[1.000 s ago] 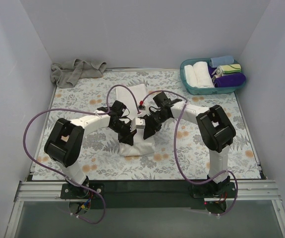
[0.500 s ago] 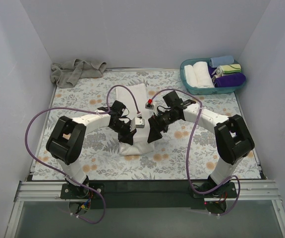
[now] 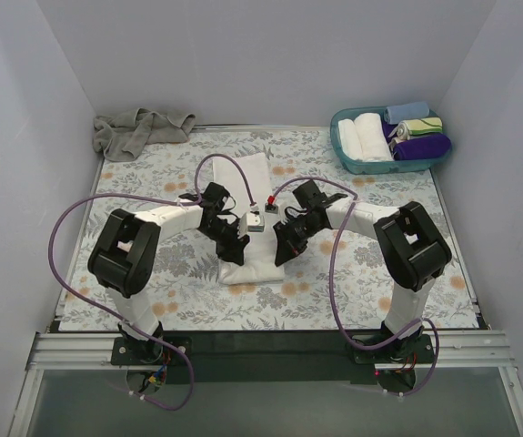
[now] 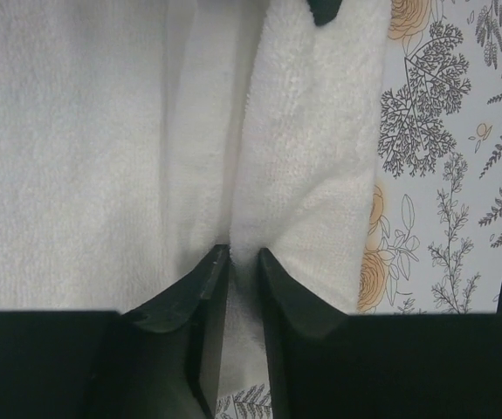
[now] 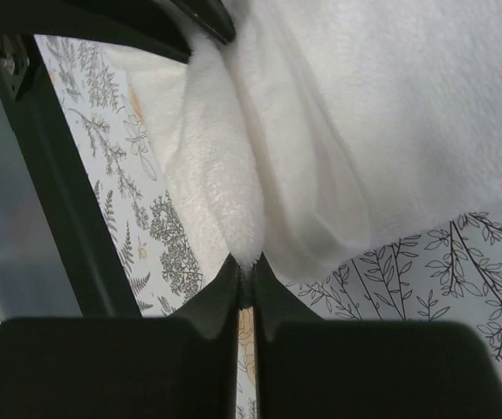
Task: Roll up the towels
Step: Roll the towel
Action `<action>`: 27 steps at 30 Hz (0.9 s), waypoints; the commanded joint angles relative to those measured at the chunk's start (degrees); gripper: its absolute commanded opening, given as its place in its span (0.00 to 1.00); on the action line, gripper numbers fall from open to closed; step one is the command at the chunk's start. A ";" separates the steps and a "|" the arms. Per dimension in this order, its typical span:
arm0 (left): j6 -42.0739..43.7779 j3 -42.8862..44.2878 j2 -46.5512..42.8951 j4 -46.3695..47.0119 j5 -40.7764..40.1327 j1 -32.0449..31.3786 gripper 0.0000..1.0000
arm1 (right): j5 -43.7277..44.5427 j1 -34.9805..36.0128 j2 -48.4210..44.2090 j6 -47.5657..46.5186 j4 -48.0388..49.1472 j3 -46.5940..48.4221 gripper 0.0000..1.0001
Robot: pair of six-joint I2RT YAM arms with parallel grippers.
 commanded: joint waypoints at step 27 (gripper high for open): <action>7.04 -17.47 -43.10 3.07 -22.07 -3.18 0.67 | 4.41 0.15 5.73 0.93 -2.40 4.06 0.01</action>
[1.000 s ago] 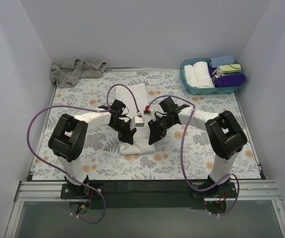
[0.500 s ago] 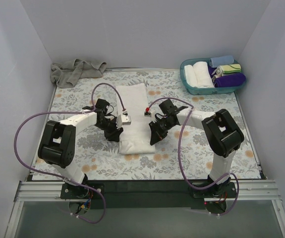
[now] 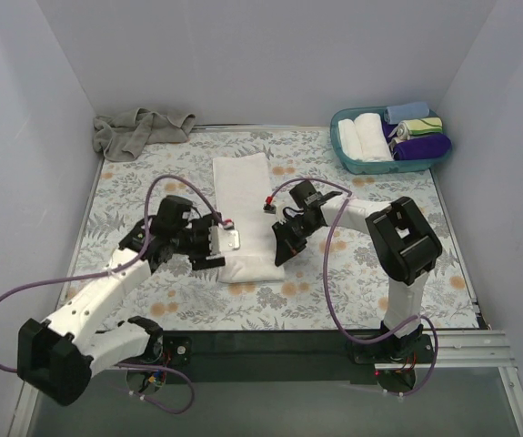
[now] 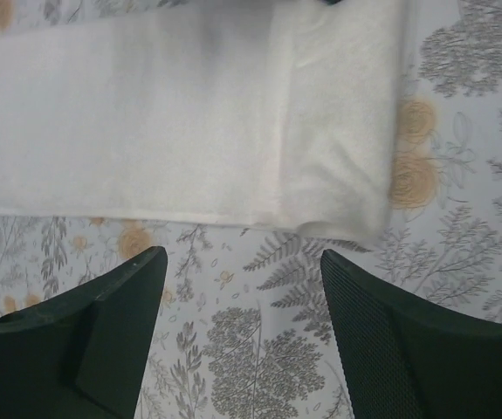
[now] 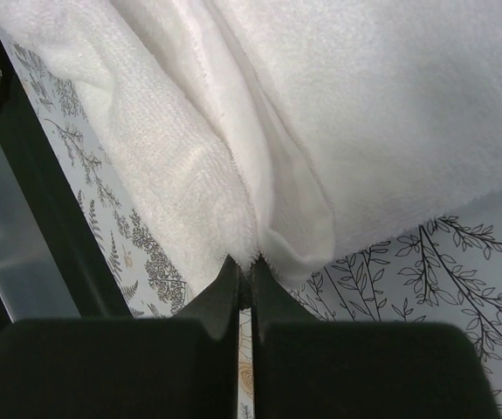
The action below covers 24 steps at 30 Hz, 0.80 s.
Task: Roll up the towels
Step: Roll the towel
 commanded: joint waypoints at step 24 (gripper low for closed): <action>-2.13 -14.10 16.93 23.43 -30.55 -32.56 0.58 | 1.84 0.10 7.64 -0.70 -4.71 6.88 0.01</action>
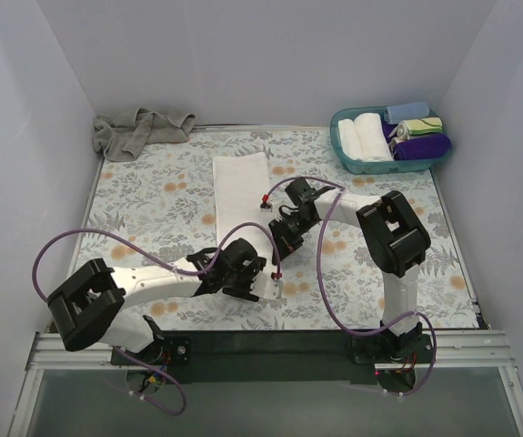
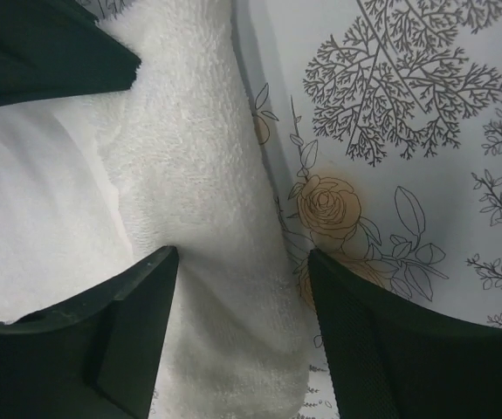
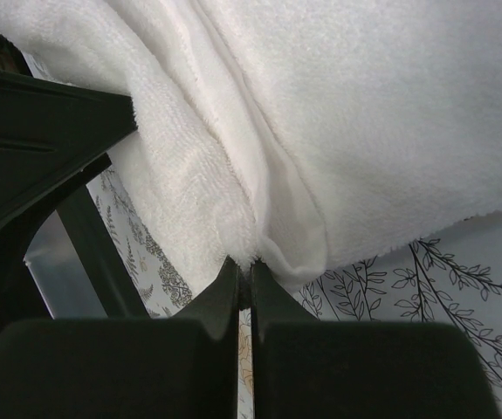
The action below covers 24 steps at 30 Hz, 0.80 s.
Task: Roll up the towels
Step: Roll the towel
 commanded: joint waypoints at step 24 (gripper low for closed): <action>0.96 24.38 29.37 -41.35 49.59 21.49 0.00 | 0.39 -12.55 -27.18 -11.24 1.38 -7.93 0.72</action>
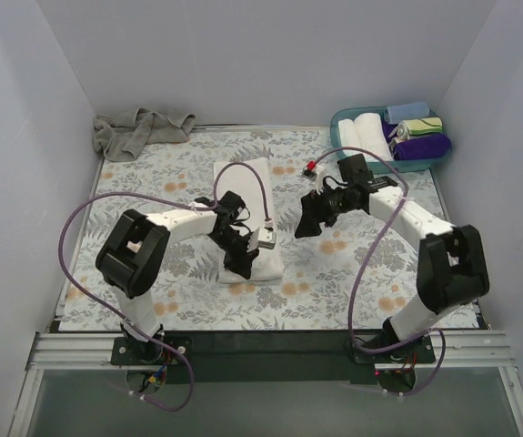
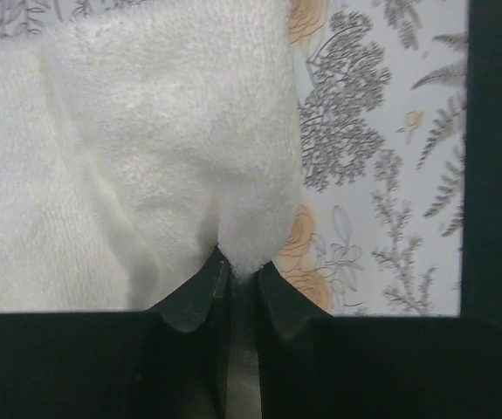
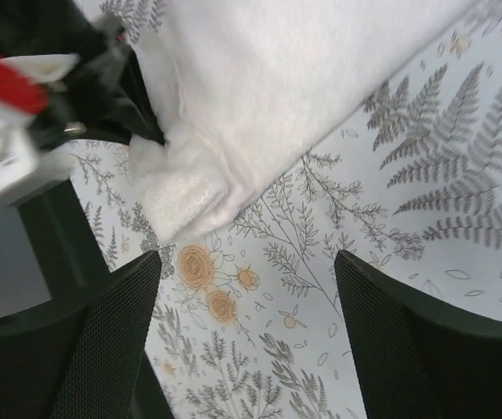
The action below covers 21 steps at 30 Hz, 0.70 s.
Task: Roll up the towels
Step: Roll the towel
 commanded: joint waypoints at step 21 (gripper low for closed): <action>-2.14 16.28 28.81 -21.99 6.09 4.73 0.01 | 16.64 29.98 -13.49 -20.89 24.07 -16.43 0.57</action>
